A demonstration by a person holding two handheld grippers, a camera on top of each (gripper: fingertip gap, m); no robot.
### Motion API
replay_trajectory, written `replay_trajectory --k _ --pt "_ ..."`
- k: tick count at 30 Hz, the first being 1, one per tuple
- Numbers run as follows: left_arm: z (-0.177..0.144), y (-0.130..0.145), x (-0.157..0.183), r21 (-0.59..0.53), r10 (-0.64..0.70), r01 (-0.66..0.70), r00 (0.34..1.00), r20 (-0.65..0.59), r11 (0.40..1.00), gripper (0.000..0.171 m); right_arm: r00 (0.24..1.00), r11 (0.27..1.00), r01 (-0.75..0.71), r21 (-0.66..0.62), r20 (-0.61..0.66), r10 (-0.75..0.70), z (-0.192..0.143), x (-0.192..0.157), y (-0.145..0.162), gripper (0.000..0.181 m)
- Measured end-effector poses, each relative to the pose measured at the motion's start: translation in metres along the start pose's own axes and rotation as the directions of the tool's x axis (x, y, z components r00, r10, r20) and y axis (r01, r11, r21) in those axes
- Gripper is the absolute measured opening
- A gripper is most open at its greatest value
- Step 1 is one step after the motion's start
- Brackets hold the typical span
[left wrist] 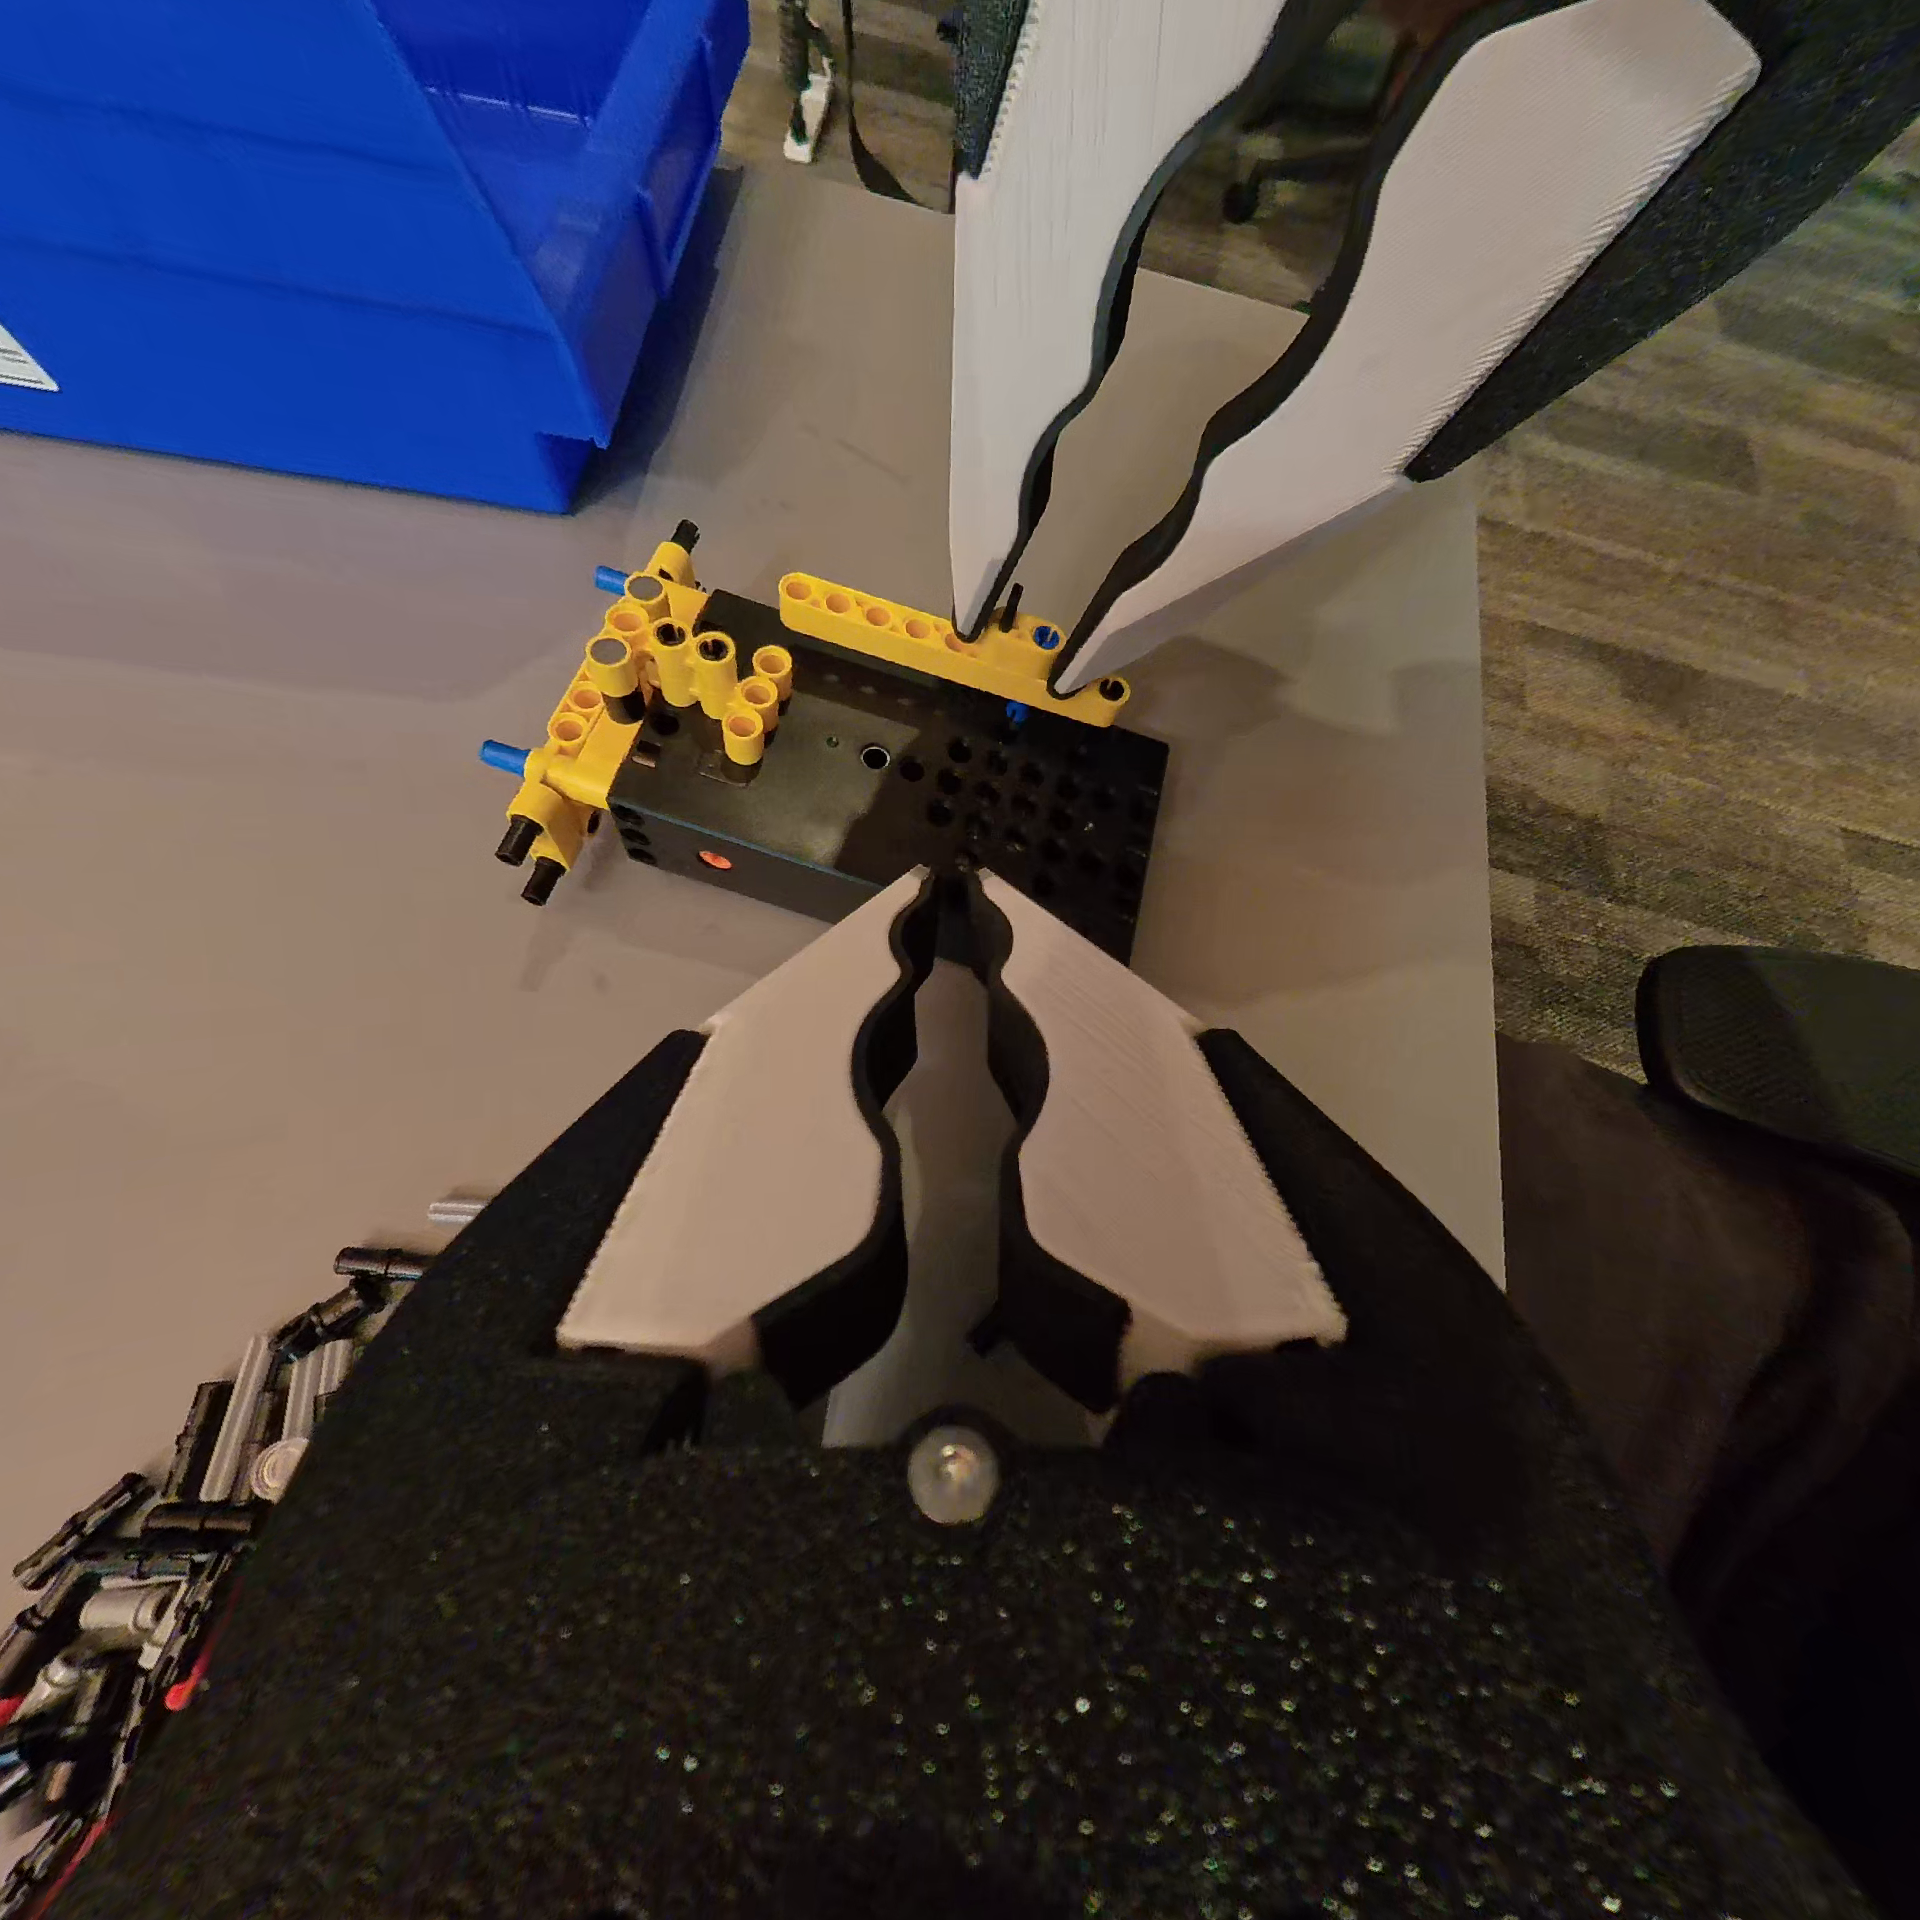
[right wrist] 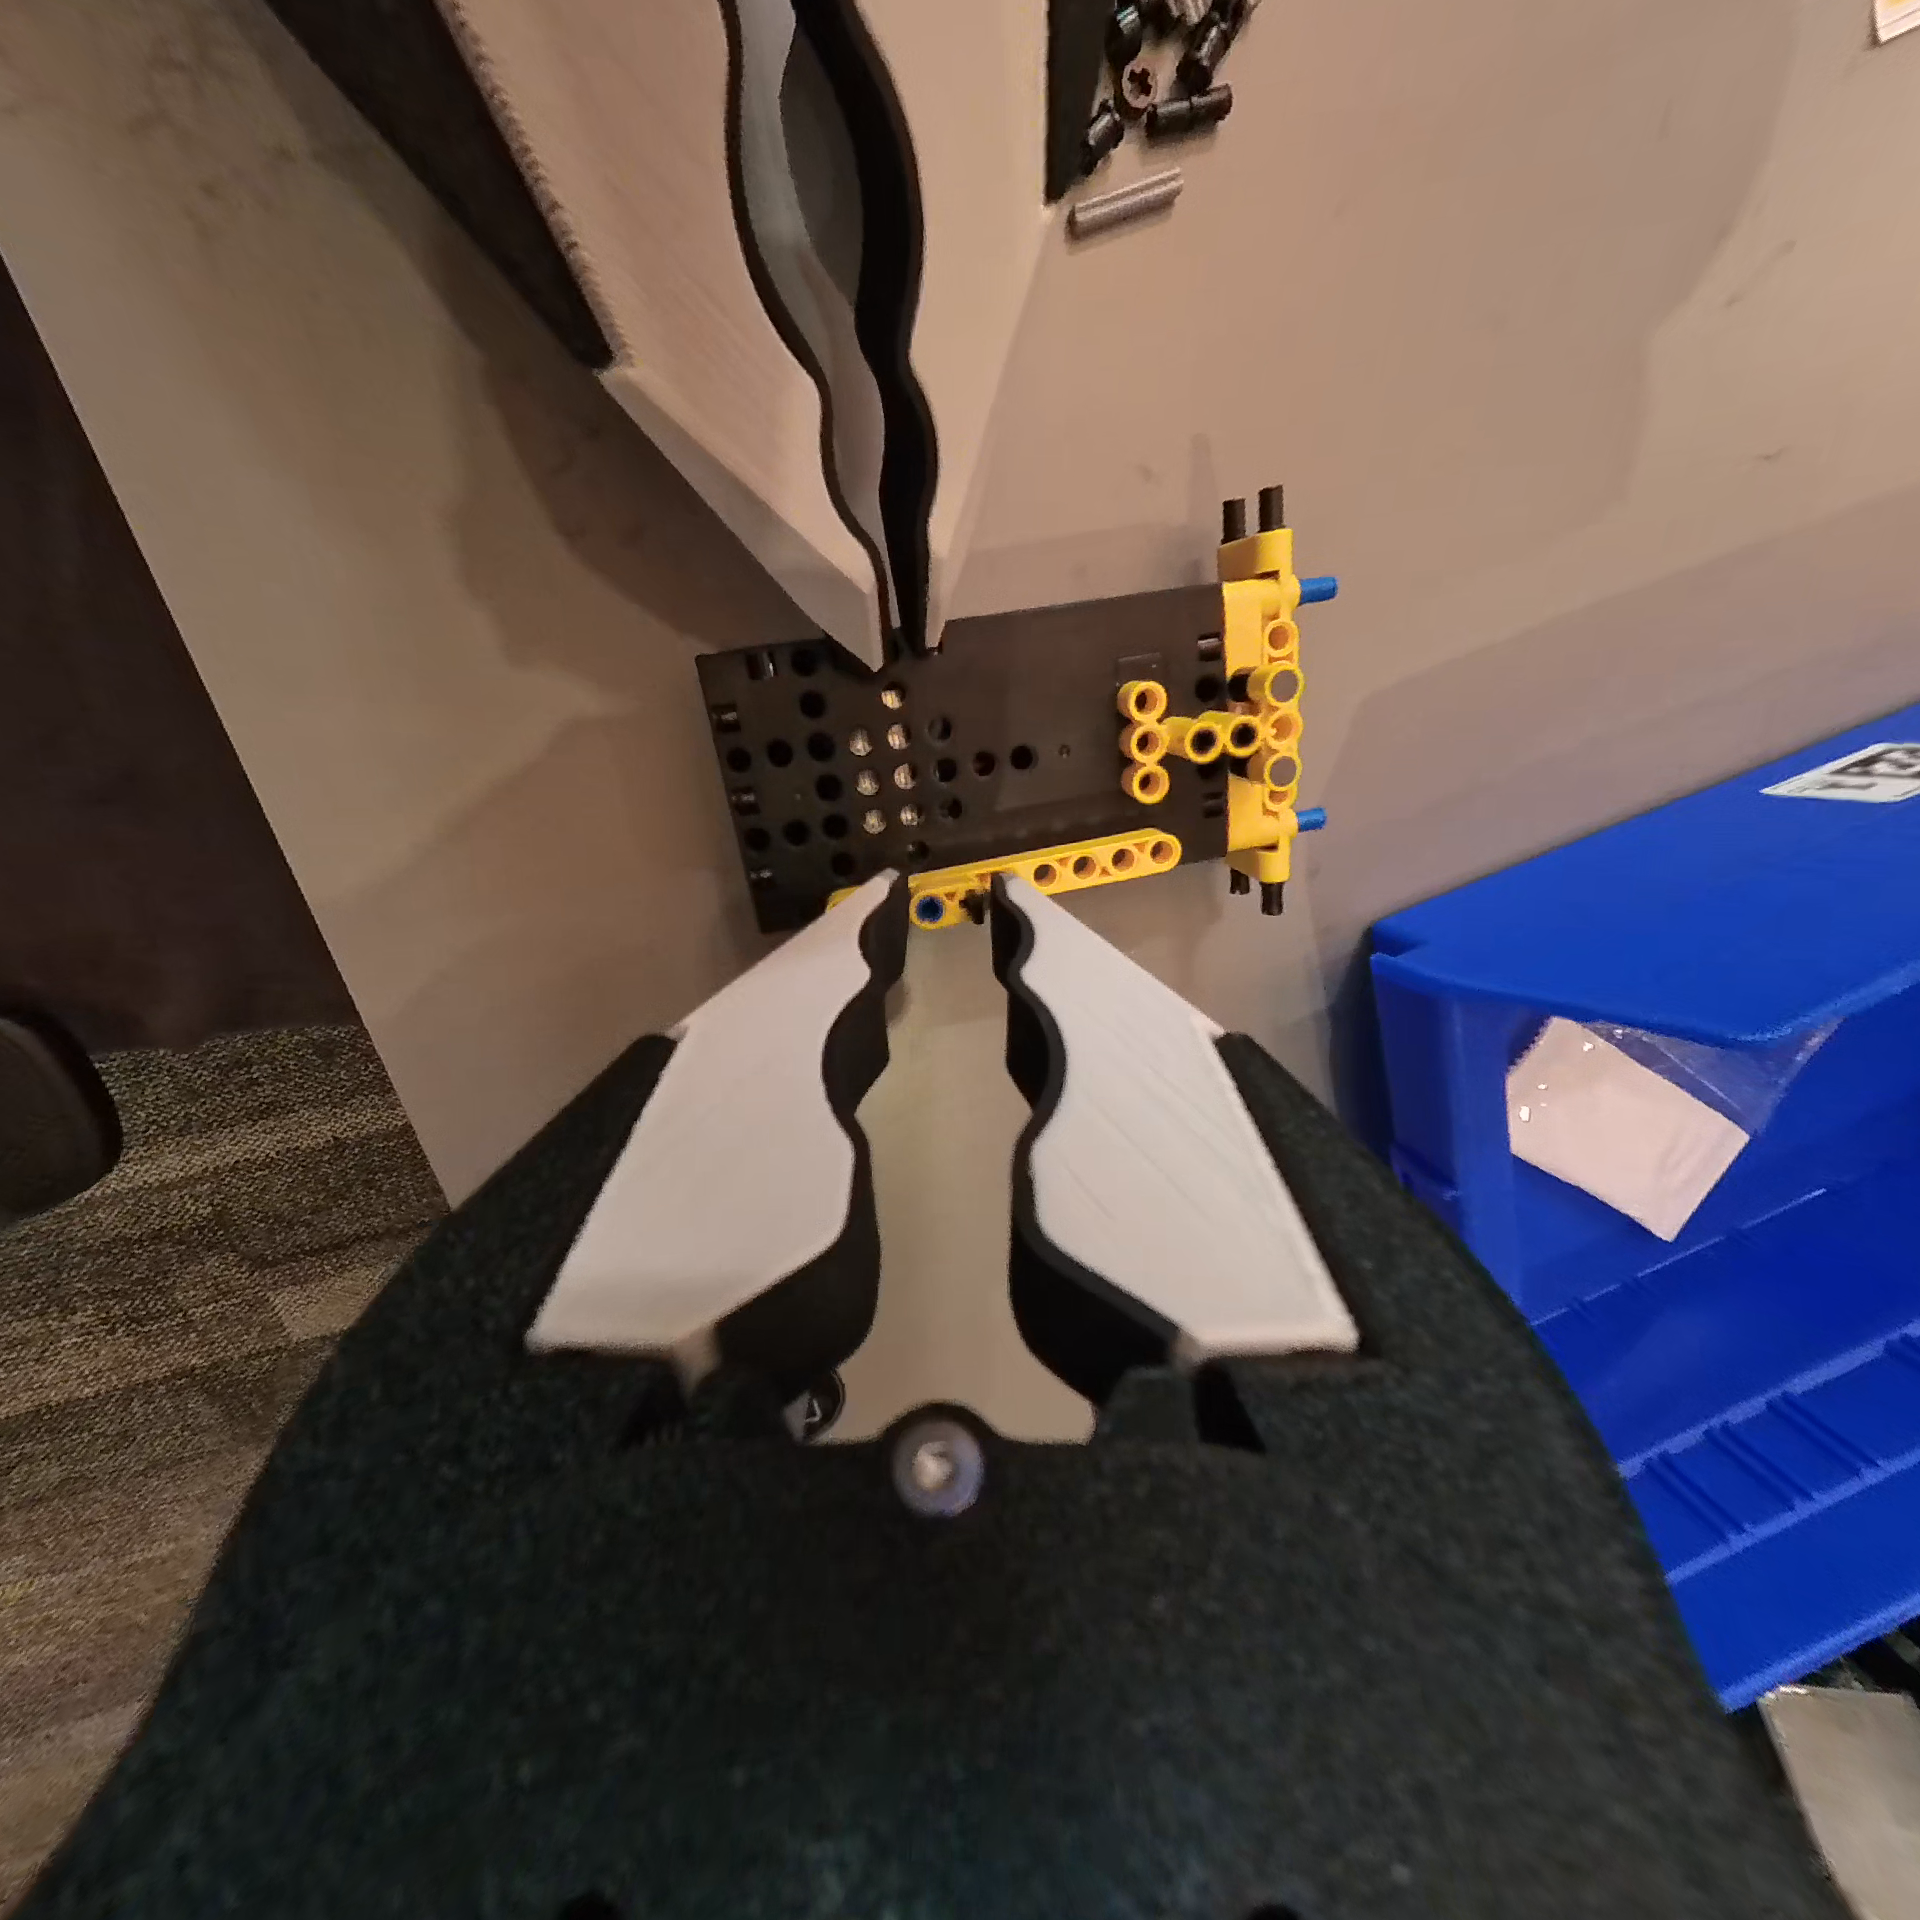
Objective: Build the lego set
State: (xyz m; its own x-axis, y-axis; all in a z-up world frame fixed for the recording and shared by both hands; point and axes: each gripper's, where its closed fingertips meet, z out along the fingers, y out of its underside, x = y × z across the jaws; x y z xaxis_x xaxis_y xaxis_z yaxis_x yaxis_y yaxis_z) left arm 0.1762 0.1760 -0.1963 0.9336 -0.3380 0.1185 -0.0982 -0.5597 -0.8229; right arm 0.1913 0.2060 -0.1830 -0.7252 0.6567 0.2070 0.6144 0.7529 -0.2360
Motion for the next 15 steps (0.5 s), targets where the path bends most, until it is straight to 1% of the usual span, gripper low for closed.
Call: replay_trajectory --k 15 --pt "0.0001 0.0 0.0 -0.003 -0.001 0.001 1.0 0.001 1.0 0.005 1.0 0.997 0.005 0.074 -0.024 -0.003 0.0018 0.002 -0.0081 0.015"
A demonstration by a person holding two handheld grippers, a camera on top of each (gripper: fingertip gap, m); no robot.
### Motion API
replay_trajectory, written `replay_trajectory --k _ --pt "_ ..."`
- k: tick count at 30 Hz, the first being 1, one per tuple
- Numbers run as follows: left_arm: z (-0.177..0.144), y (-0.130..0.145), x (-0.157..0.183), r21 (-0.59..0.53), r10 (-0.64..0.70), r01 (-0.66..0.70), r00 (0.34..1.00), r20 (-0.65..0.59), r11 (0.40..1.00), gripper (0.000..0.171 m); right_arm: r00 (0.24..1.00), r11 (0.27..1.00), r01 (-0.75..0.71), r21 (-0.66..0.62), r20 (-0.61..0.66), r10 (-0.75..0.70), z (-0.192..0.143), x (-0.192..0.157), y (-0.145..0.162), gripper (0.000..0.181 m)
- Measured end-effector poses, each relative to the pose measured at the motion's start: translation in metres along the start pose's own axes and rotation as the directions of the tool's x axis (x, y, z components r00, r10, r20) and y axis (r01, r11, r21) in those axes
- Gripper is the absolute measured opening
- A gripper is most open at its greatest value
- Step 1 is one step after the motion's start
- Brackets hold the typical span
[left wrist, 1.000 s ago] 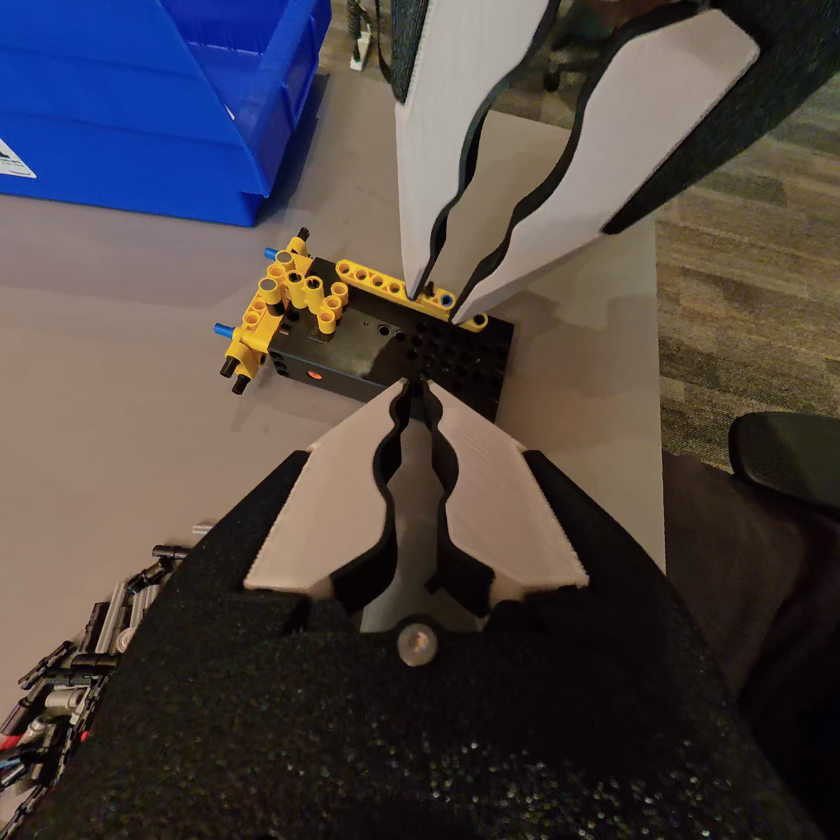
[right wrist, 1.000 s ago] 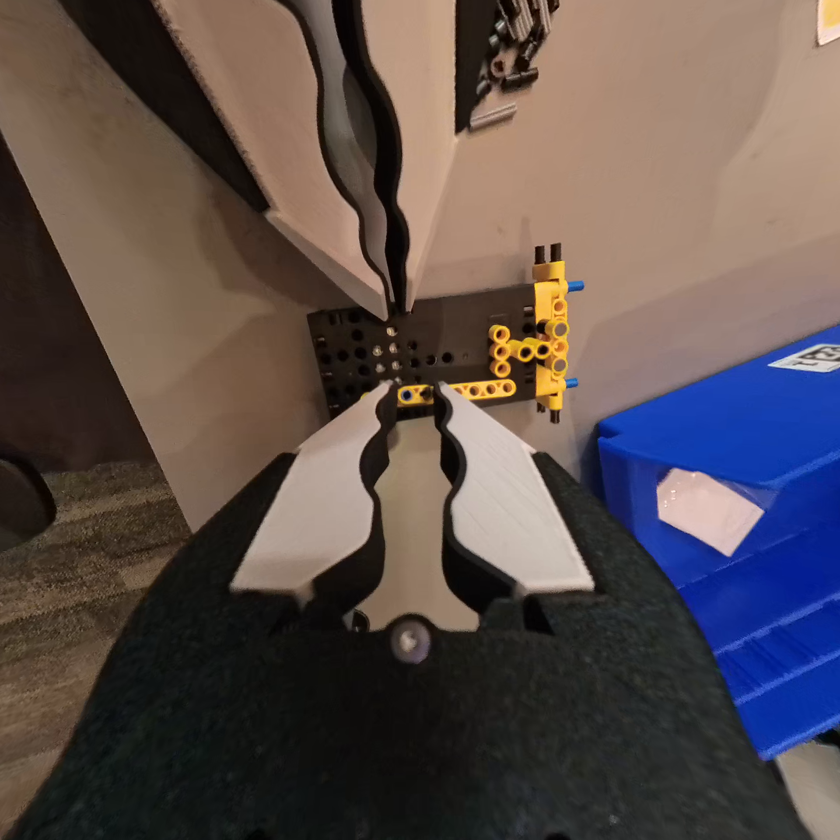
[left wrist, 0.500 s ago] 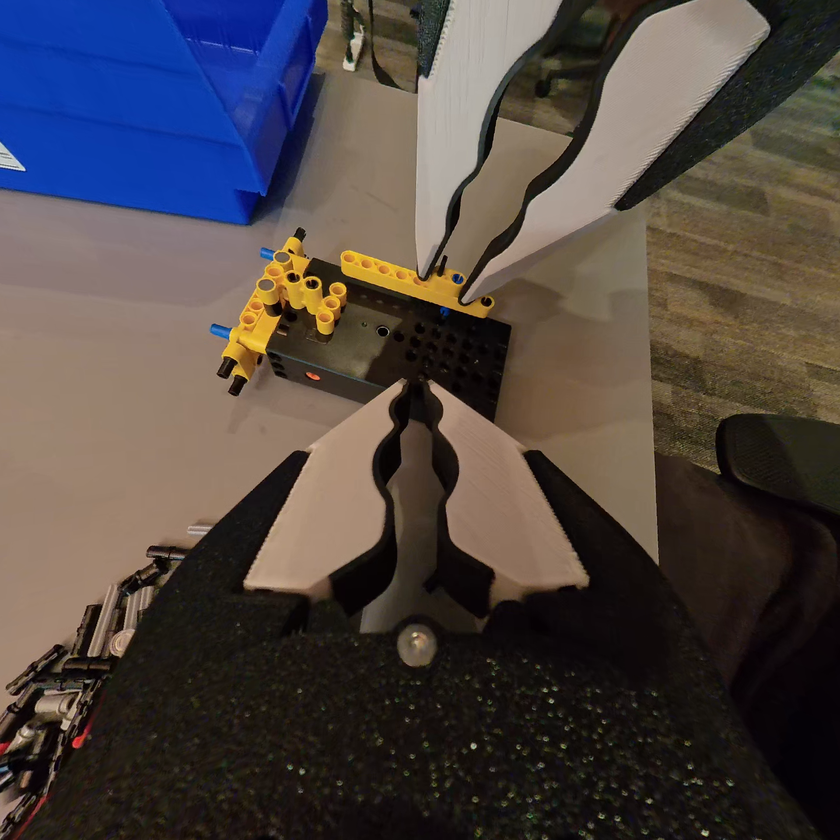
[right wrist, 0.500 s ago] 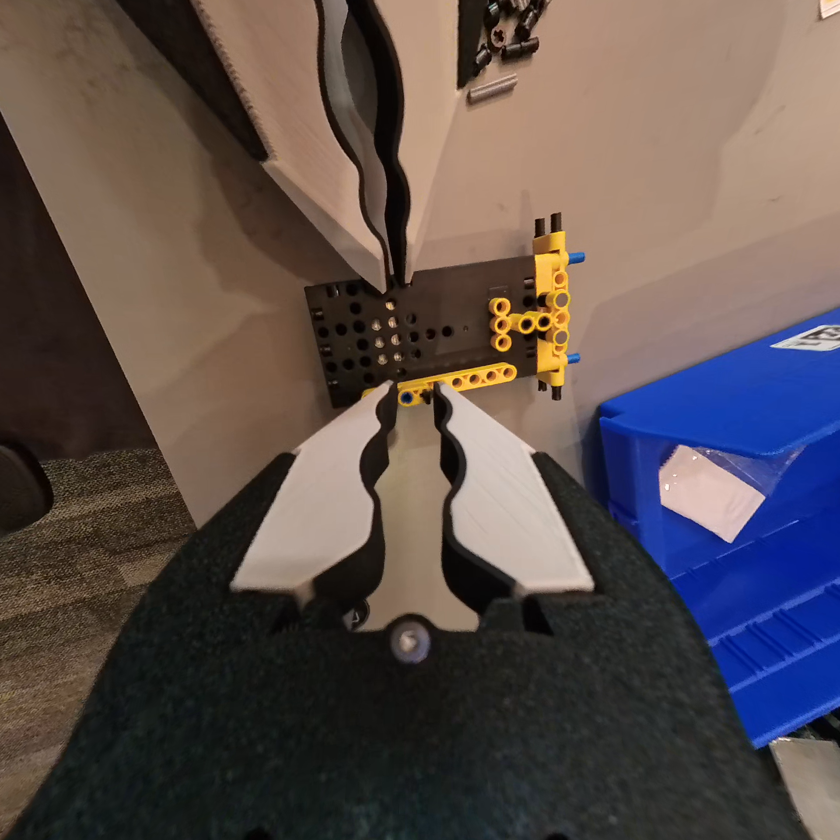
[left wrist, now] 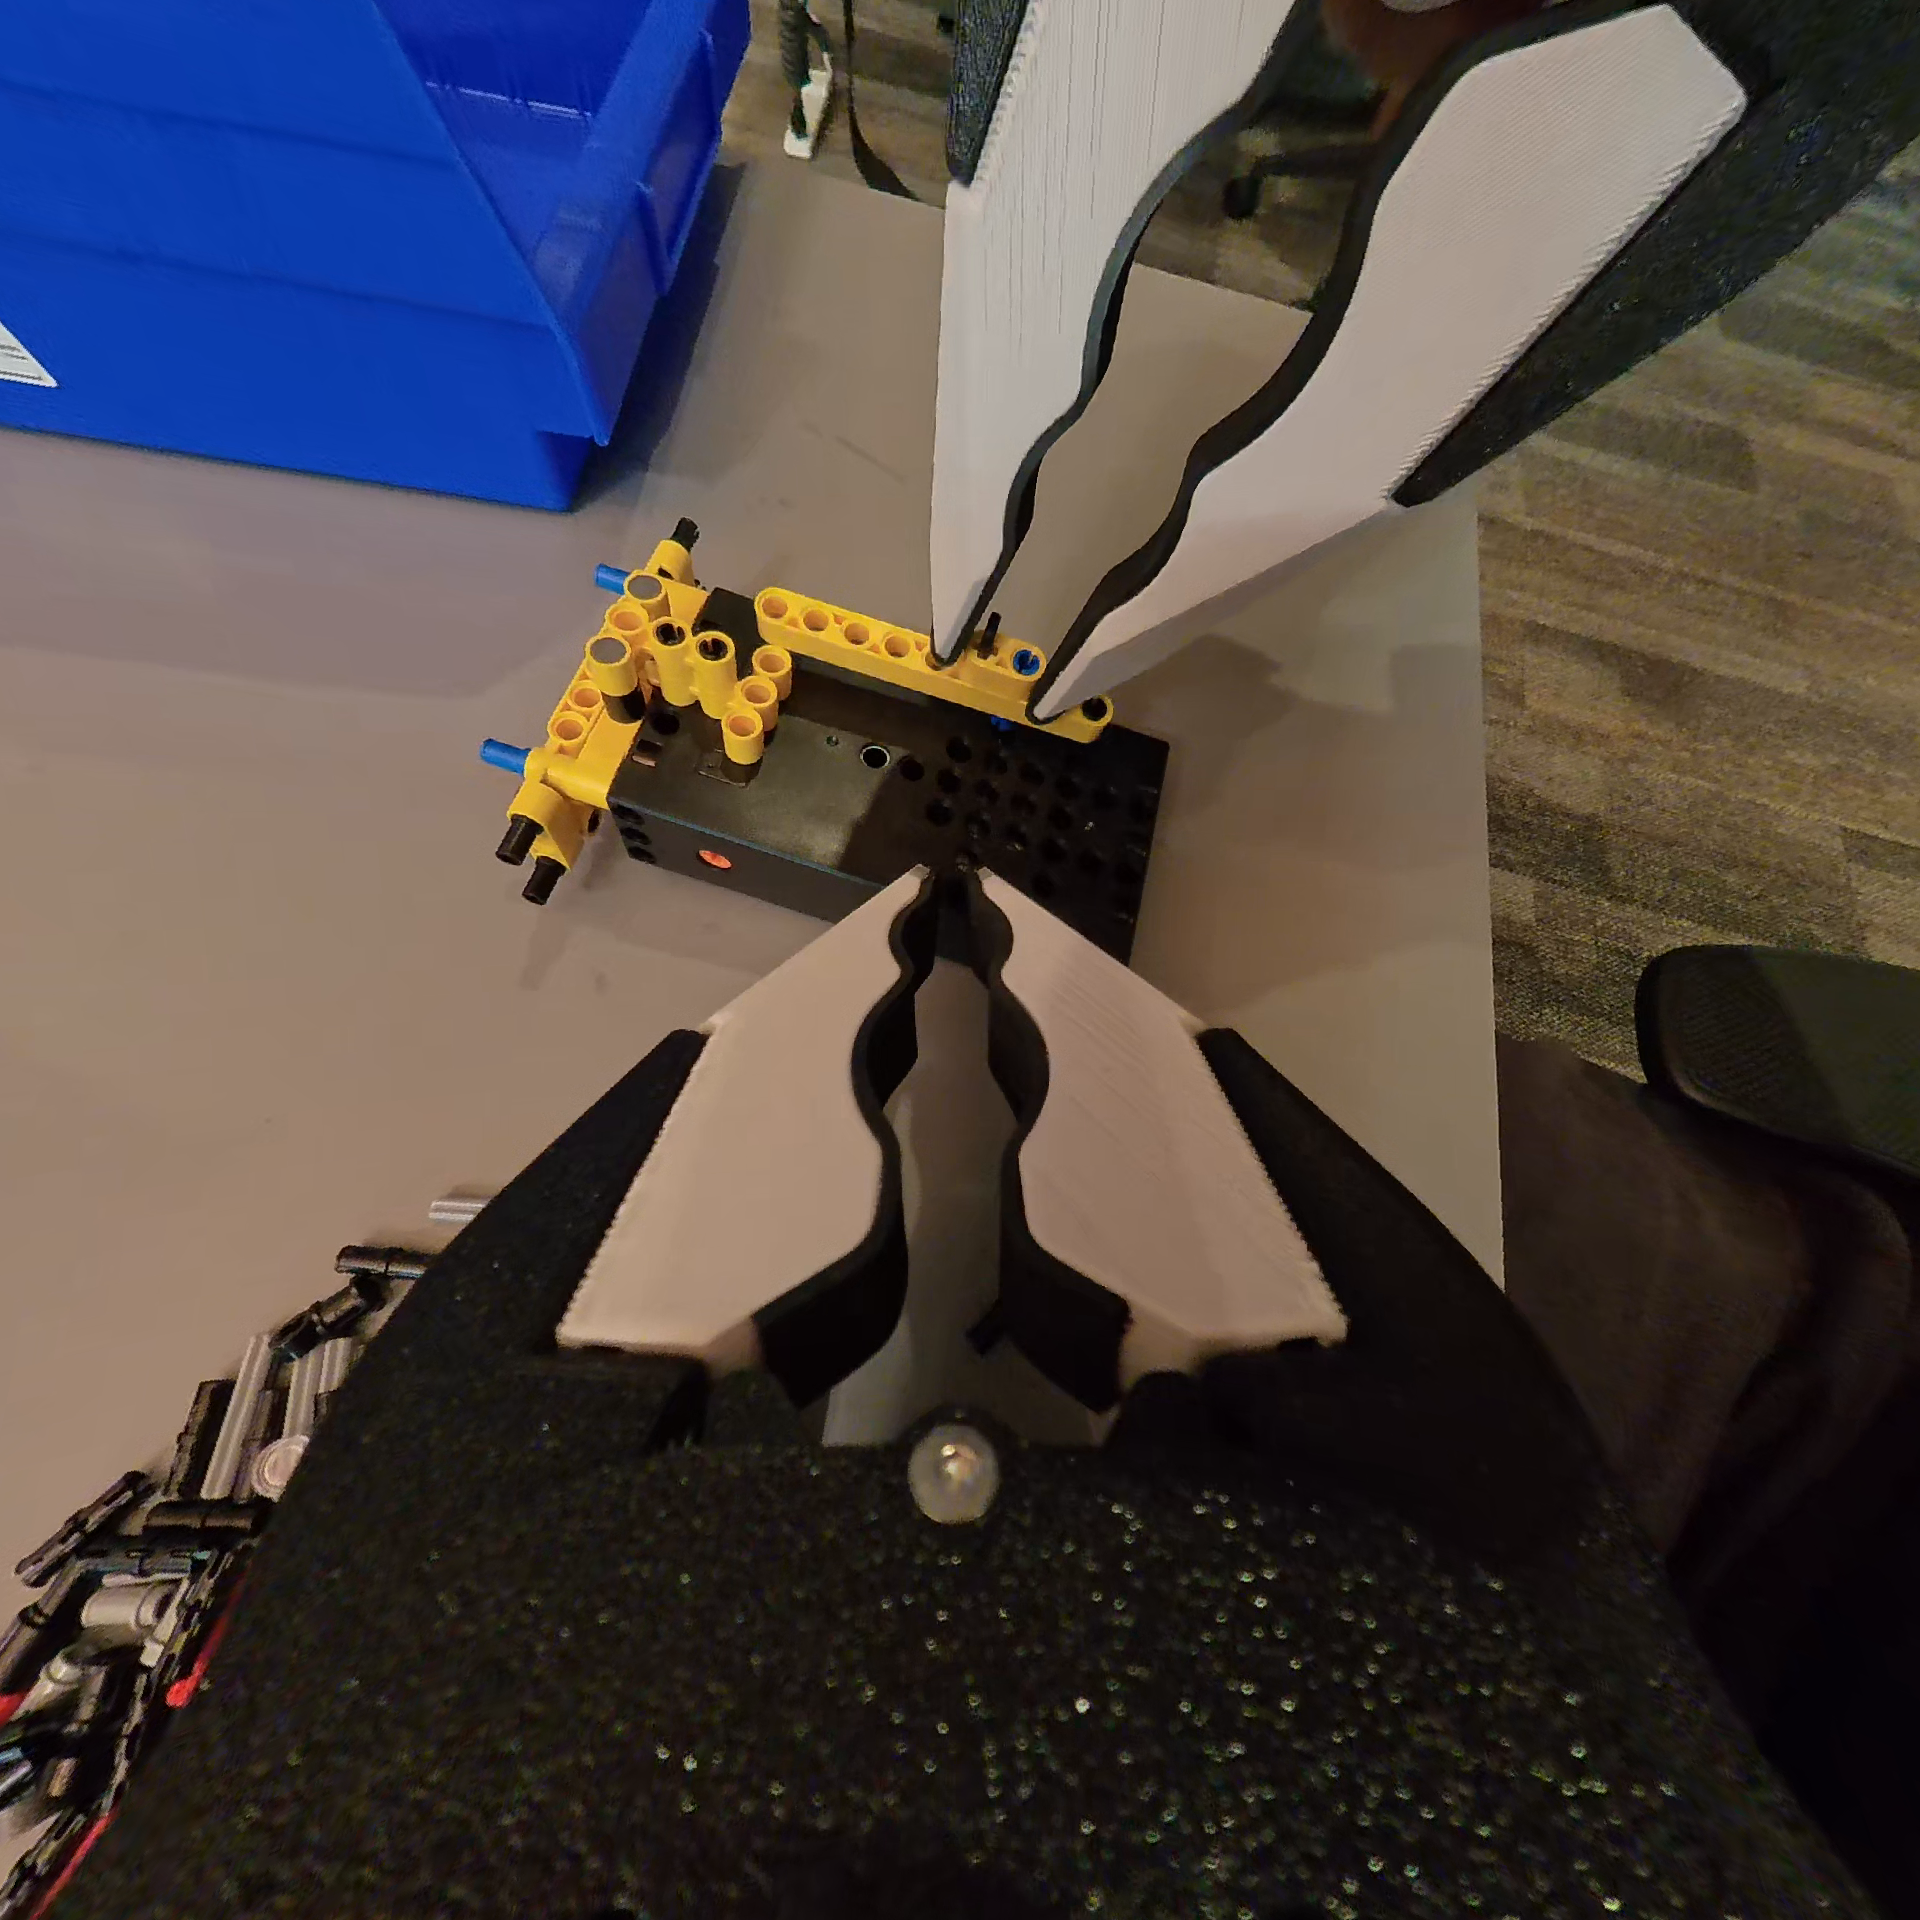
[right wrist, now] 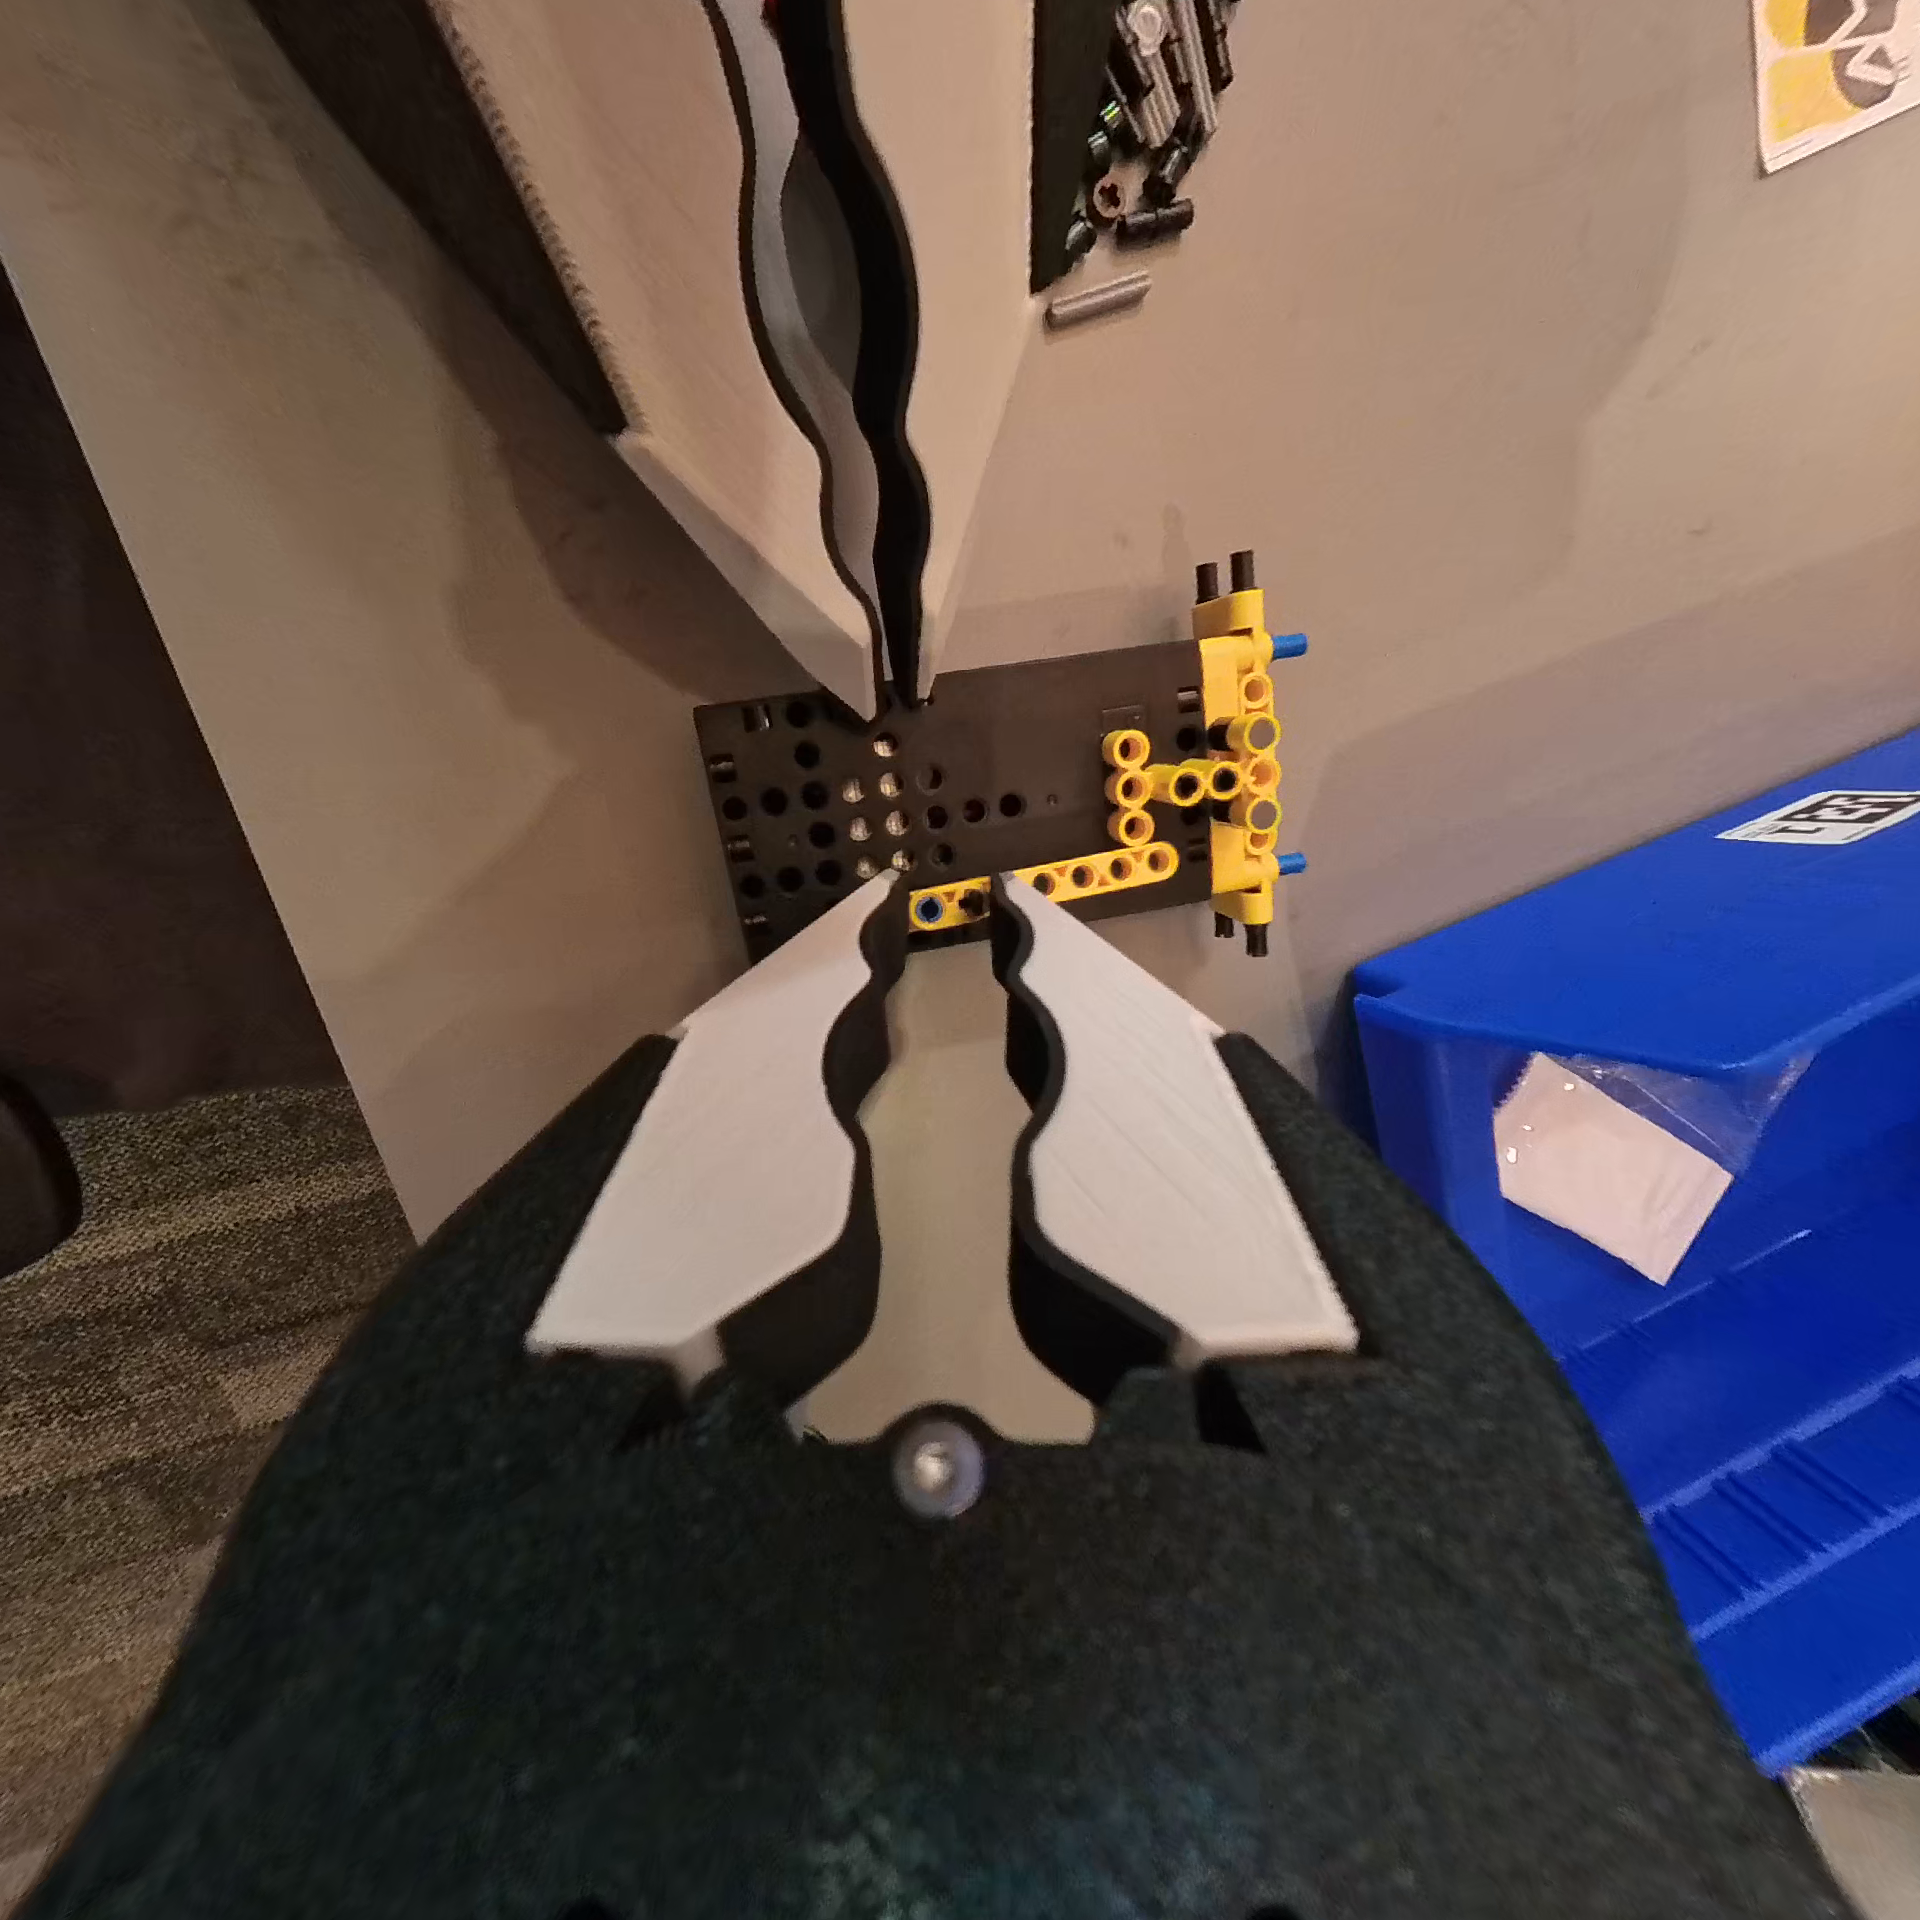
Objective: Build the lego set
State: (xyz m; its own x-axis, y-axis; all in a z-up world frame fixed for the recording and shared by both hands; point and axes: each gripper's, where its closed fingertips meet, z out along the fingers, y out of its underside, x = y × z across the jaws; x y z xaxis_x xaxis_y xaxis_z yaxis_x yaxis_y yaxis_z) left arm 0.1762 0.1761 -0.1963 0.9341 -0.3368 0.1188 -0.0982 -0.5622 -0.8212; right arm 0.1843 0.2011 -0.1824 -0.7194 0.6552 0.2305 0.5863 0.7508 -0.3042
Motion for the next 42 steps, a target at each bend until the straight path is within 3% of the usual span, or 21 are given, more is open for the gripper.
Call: replay_trajectory --k 17,31,42 --pt "-0.0001 0.0 0.0001 0.001 -0.002 0.002 1.0 -0.002 1.0 0.005 0.999 0.999 -0.033 0.037 -0.019 0.033 -0.0008 -0.0012 0.0015 0.015" --pt "-0.0006 -0.0004 0.0013 0.006 -0.021 0.021 0.999 -0.029 1.0 0.007 0.997 0.987 -0.075 0.144 -0.006 0.077 0.0007 -0.0013 -0.0021 0.015" --pt "-0.0005 -0.0004 0.0014 0.007 -0.023 0.023 0.999 -0.032 1.0 0.007 0.999 0.995 -0.045 0.088 -0.009 0.046 -0.0015 -0.001 0.0039 0.016"
